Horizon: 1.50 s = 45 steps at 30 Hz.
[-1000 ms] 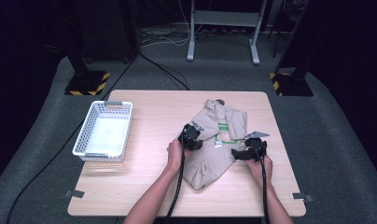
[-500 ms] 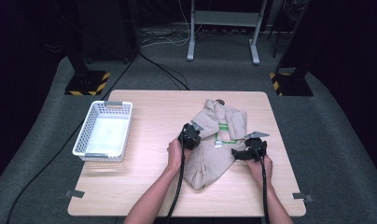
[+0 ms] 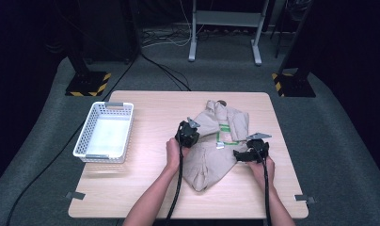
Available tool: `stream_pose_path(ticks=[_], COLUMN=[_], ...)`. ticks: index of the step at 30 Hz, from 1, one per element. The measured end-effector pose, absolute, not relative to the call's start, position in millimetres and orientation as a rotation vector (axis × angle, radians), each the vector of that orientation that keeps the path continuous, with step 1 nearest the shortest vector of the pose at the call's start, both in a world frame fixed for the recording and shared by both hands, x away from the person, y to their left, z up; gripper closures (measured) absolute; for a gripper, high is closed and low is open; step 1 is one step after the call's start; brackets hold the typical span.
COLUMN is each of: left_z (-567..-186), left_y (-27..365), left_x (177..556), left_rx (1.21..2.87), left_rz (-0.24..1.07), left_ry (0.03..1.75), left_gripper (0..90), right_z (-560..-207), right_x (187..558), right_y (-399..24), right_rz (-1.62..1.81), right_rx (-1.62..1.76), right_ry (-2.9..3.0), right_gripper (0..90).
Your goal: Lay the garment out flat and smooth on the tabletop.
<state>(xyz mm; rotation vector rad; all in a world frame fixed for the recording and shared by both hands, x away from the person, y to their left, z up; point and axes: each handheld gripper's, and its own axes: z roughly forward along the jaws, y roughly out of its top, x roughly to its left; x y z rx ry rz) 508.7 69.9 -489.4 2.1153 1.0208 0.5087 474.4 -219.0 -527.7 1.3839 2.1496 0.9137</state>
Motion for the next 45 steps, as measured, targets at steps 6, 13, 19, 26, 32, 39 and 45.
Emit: stream_pose_path(ticks=[6, 13, 19, 26, 32, 39, 45], left_z=[-483, -476, -475, -475, -475, -479, -484], left_y=[81, 95, 106, 118, 128, 143, 153], left_x=[512, 518, 524, 529, 534, 540, 543], left_rx=[2.078, 2.039, 2.009, 1.977, 1.953, 1.938, 1.936], left_rz=[0.559, 0.584, 0.597, 0.608, 0.625, 0.639, 0.65], left_ry=[1.048, 1.09, 1.129, 1.178, 1.228, 1.291, 1.34], left_gripper=[88.6, 88.4, 88.4, 88.2, 88.1, 88.0, 88.0], right_z=[-528, -528, -528, -528, -528, -528, -528], right_x=[474, 474, 474, 474, 474, 474, 474], right_y=[-219, -219, -219, -219, -219, -219, -219], right_rz=[0.914, 0.914, 0.914, 0.914, 0.914, 0.914, 0.914], right_rx=[1.384, 1.384, 1.384, 1.384, 1.384, 1.384, 1.383], right_ry=[2.15, 2.15, 2.15, 2.149, 2.149, 2.15, 2.15], right_gripper=[0.0, 0.0, 0.0, 0.0, 0.0, 0.0, 0.0])
